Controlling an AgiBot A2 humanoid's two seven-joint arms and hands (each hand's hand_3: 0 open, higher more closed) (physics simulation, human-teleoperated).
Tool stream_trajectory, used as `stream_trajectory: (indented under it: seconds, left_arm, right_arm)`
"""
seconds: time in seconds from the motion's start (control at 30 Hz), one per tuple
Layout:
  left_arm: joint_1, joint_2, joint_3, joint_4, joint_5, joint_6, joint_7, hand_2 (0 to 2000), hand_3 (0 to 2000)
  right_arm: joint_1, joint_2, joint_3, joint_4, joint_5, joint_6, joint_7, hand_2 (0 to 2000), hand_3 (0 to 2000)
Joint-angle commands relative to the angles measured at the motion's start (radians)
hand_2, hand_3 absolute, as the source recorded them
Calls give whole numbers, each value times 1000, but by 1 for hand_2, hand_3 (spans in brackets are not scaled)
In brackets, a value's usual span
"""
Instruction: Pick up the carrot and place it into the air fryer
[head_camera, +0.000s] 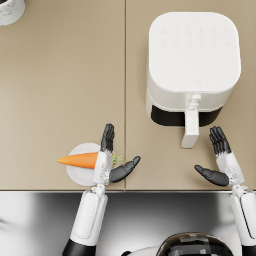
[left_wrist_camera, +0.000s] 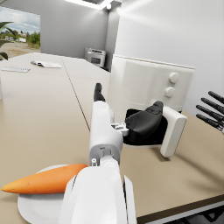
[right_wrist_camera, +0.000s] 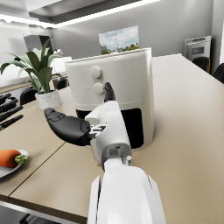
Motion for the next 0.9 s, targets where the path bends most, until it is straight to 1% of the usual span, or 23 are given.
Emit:
stream_trajectory:
  seconds: [0.03,0.6,0.63,0.7,0.77,0.8,0.83,0.87,0.9]
  left_arm:
    - [0,0,0,0,0,0,0,0,0]
    - [0,0,0,0,0,0,0,0,0]
    - [2,1,30,16,0,0,0,0,0]
    - [-20,-4,-16,-43,0,-49,-49,0,0]
    - [-50,-10,-68,-81,0,-74,-74,0,0]
    - [-70,-15,-84,-97,0,-82,-82,0,0]
    - [-97,-22,-98,-112,44,-87,-87,0,0]
    - [-165,-30,-162,-166,88,-91,-91,0,0]
    - [-168,-31,-169,-171,133,-94,-94,0,0]
  right_arm:
    - [0,0,0,0,0,0,0,0,0]
    - [0,0,0,0,0,0,0,0,0]
    - [2,-1,30,-16,0,0,0,0,0]
    - [13,-15,39,45,0,-49,49,0,0]
    - [13,-23,71,49,0,-73,74,0,0]
    - [8,-23,85,62,44,-81,82,0,0]
    - [11,-29,99,59,88,-86,87,0,0]
    - [29,-45,100,37,133,-90,91,0,0]
    - [28,-48,93,39,165,-93,94,0,0]
